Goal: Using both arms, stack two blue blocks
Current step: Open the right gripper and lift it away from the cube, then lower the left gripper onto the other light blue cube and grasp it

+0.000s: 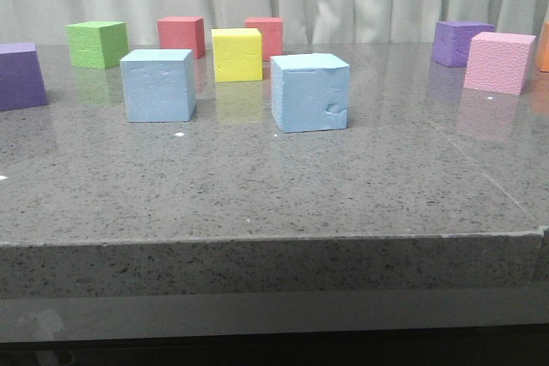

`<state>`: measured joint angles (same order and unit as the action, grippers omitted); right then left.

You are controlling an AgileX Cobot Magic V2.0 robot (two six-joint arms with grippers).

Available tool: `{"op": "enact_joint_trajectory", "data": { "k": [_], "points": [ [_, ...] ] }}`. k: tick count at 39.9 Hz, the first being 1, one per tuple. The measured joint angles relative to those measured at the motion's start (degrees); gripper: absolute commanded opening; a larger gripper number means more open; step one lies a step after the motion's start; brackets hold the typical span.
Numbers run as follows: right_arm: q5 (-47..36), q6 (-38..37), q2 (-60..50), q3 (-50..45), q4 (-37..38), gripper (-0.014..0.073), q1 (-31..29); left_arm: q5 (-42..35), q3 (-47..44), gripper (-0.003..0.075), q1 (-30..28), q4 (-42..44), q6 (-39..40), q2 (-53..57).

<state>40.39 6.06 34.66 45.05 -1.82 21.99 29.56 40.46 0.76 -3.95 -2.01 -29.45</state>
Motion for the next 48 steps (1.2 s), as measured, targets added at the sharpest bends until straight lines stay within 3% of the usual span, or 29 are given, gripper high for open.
{"op": "enact_joint_trajectory", "data": {
  "k": [8, 16, 24, 36, 42, 48],
  "points": [
    [0.1, 0.0, 0.0, 0.0, 0.0, 0.0627, 0.0, 0.8, 2.5, 0.057, 4.0, -3.1, -2.0, -3.4],
    [0.1, 0.0, 0.0, 0.0, 0.0, 0.0627, 0.0, 2.5, 7.9, 0.0513, 14.3, -6.4, -6.6, -11.3],
    [0.1, 0.0, 0.0, 0.0, 0.0, 0.0627, 0.0, 3.2, 14.7, 0.0516, 23.7, -6.8, -7.0, -22.0],
    [0.1, 0.1, 0.0, 0.0, 0.0, 0.0627, 0.0, 14.8, 33.4, 0.0519, 25.2, -3.6, 0.5, -44.8],
    [0.1, 0.1, 0.0, 0.0, 0.0, 0.0627, 0.0, 19.8, 41.9, 0.0592, 25.2, -0.2, 5.1, -56.4],
    [0.1, 0.1, 0.0, 0.0, 0.0, 0.0627, 0.0, 22.3, 48.4, 0.061, 25.2, 3.0, 9.9, -64.4]
  ]
}}
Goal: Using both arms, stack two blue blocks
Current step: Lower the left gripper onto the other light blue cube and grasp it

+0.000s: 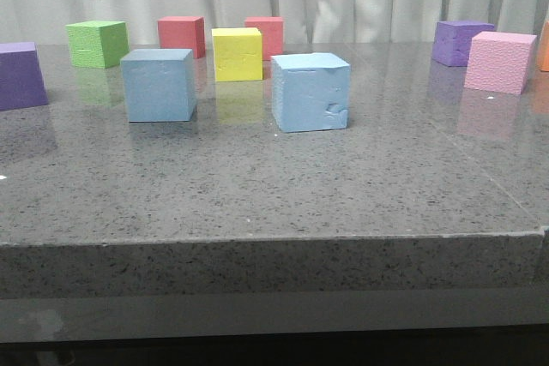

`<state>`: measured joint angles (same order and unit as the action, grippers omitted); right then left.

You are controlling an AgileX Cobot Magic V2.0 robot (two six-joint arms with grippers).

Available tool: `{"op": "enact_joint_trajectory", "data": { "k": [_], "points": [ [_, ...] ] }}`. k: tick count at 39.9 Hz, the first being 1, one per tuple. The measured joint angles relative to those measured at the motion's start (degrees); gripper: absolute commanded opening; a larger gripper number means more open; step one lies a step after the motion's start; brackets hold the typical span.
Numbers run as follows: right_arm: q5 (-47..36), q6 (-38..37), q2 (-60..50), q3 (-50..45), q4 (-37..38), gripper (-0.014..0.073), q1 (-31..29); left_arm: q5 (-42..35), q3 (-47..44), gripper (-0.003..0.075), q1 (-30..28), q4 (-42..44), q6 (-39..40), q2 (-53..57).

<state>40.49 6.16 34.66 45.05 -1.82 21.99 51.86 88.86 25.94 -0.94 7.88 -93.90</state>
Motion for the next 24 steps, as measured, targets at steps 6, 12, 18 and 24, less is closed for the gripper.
{"op": "enact_joint_trajectory", "data": {
  "k": [6, 12, 18, 24],
  "points": [
    [0.0, 0.0, 0.0, 0.0, 0.0, 0.0627, 0.0, 2.1, 4.3, 0.061, 0.0, 2.7, 4.6, -5.7],
    [0.0, 0.1, 0.0, 0.0, 0.0, 0.0627, 0.0, 2.5, 5.3, 0.0609, 0.0, 3.9, 8.2, -10.1],
    [0.0, 0.1, 0.0, 0.0, 0.0, 0.0627, 0.0, 2.3, 5.4, 0.0592, 0.0, 3.9, 10.5, -13.6],
    [0.0, 0.1, 0.0, 0.0, 0.0, 0.0627, 0.0, 0.7, 5.4, 0.0496, 0.0, 3.8, 12.4, -15.4]
  ]
}}
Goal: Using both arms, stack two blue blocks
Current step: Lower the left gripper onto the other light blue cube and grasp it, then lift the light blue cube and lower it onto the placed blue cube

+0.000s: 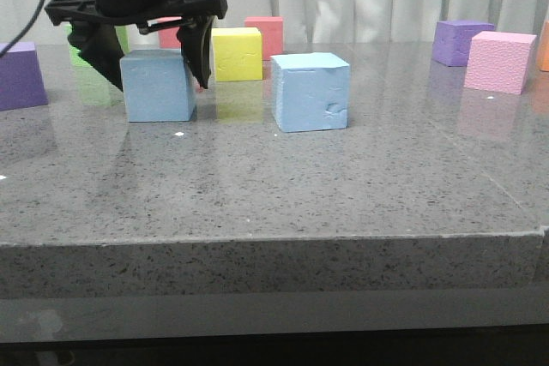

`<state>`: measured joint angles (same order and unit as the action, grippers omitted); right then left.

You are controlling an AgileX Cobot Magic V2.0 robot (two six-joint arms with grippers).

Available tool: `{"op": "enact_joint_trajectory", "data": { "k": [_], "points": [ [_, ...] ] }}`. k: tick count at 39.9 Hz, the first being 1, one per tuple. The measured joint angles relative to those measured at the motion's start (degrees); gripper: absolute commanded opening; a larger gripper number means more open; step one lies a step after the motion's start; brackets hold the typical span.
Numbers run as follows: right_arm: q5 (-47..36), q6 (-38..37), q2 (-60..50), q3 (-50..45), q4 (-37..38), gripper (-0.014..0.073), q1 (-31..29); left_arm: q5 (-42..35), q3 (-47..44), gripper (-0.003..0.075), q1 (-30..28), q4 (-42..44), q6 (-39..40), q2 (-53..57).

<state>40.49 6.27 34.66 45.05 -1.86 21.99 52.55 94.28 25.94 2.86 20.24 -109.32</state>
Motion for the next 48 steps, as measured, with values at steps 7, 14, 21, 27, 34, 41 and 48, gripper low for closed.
{"op": "enact_joint_trajectory", "data": {
  "k": [7, 14, 21, 27, 34, 41, 48],
  "points": [
    [0.0, 0.0, 0.0, 0.0, 0.0, 0.0627, 0.0, -0.5, 0.0, 0.0459, 0.0, -0.2, 0.4, -0.1],
    [0.0, 0.0, 0.0, 0.0, 0.0, 0.0627, 0.0, -0.5, 0.0, 0.0459, 0.0, -0.3, 0.1, 0.1],
    [0.0, 0.0, 0.0, 0.0, 0.0, 0.0627, 0.0, 0.1, 1.3, 0.0459, 0.0, -5.0, -10.6, 2.2],
    [0.1, 0.0, 0.0, 0.0, 0.0, 0.0627, 0.0, 3.1, 6.4, 0.0459, 0.0, -14.2, -27.4, 3.5],
    [0.1, 0.0, 0.0, 0.0, 0.0, 0.0627, 0.0, 6.4, 11.6, 0.0459, 0.1, -25.8, -48.8, 3.7],
    [0.1, 0.0, 0.0, 0.0, 0.0, 0.0627, 0.0, 8.4, 15.0, 0.0459, 1.8, -29.0, -62.5, 3.7],
    [0.1, 0.0, 0.0, 0.0, -0.1, 0.0627, 0.0, 10.7, 19.4, 0.0459, 5.3, -28.4, -67.2, 1.4]
  ]
}}
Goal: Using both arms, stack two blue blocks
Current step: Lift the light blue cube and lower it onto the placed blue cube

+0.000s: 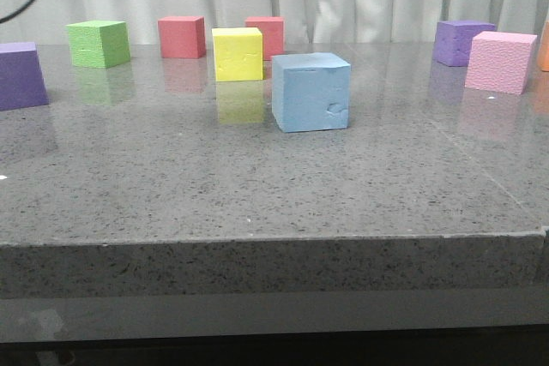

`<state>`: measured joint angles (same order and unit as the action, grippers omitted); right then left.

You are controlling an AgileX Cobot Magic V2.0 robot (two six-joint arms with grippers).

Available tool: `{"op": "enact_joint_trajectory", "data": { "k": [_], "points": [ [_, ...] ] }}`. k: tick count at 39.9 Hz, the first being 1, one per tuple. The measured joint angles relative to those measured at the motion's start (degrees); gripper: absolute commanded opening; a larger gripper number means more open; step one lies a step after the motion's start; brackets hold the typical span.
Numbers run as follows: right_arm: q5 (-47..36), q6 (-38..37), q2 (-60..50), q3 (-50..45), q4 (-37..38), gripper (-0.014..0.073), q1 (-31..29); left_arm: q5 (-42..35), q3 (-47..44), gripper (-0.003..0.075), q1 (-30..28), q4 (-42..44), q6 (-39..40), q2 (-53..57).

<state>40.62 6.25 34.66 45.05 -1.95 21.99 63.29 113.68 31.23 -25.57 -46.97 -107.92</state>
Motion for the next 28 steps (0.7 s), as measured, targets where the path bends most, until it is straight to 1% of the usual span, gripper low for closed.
{"op": "enact_joint_trajectory", "data": {
  "k": [5, 13, 28],
  "points": [
    [0.0, 0.0, 0.0, 0.0, 0.0, 0.0627, 0.0, 3.1, 3.7, 0.0459, 1.7, 0.5, -0.9, -2.9],
    [0.0, 0.0, 0.0, 0.0, 0.0, 0.0627, 0.0, 6.7, 8.4, 0.0461, 2.2, 1.7, -1.1, -7.4],
    [0.0, 0.0, 0.0, 0.0, 0.0, 0.0627, 0.0, 8.5, 9.3, 0.0461, 2.2, 2.5, -3.7, -8.8]
  ]
}}
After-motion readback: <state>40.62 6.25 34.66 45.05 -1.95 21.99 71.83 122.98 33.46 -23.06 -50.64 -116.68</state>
